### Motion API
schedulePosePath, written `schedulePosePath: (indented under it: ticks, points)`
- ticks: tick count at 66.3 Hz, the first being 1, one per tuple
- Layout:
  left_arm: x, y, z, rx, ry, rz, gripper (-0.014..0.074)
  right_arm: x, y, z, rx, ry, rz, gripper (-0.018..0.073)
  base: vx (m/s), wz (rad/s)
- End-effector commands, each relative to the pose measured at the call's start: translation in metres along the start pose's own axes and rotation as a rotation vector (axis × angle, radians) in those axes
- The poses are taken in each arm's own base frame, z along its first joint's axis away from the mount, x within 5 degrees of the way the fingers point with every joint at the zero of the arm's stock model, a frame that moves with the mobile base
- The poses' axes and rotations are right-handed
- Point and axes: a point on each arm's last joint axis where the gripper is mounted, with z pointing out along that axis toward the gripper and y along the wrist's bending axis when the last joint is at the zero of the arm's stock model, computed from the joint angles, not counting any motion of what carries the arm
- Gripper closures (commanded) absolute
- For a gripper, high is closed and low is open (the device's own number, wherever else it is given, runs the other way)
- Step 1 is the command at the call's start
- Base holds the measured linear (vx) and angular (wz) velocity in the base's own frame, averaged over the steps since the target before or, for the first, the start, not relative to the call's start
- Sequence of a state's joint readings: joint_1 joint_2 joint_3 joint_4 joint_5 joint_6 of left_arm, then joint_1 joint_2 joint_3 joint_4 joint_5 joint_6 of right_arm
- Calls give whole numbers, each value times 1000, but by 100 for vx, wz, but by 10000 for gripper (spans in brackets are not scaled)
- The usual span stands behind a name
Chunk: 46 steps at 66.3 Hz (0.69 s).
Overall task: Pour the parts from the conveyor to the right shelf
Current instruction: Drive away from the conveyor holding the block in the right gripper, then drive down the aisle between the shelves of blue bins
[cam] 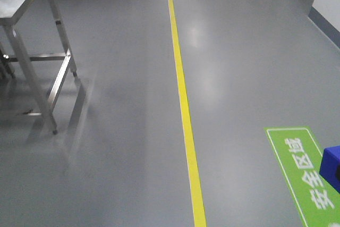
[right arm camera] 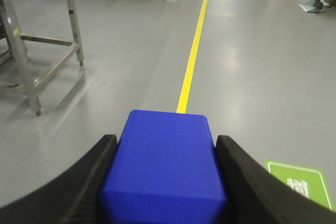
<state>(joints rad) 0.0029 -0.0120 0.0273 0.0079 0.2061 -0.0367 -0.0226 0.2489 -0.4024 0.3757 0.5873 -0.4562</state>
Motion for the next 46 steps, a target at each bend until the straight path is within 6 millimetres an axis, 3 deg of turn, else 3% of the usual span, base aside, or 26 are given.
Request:
schedulePosePath:
  ticks: [1, 46]
  points:
    - [-14, -1, -3, 11, -108, -16, 603, -13, -3, -2, 29, -83, 2, 564, 79, 0]
    - [-14, -1, -3, 11, -108, -16, 603, -13, -3, -2, 28, -82, 2, 564, 80, 2]
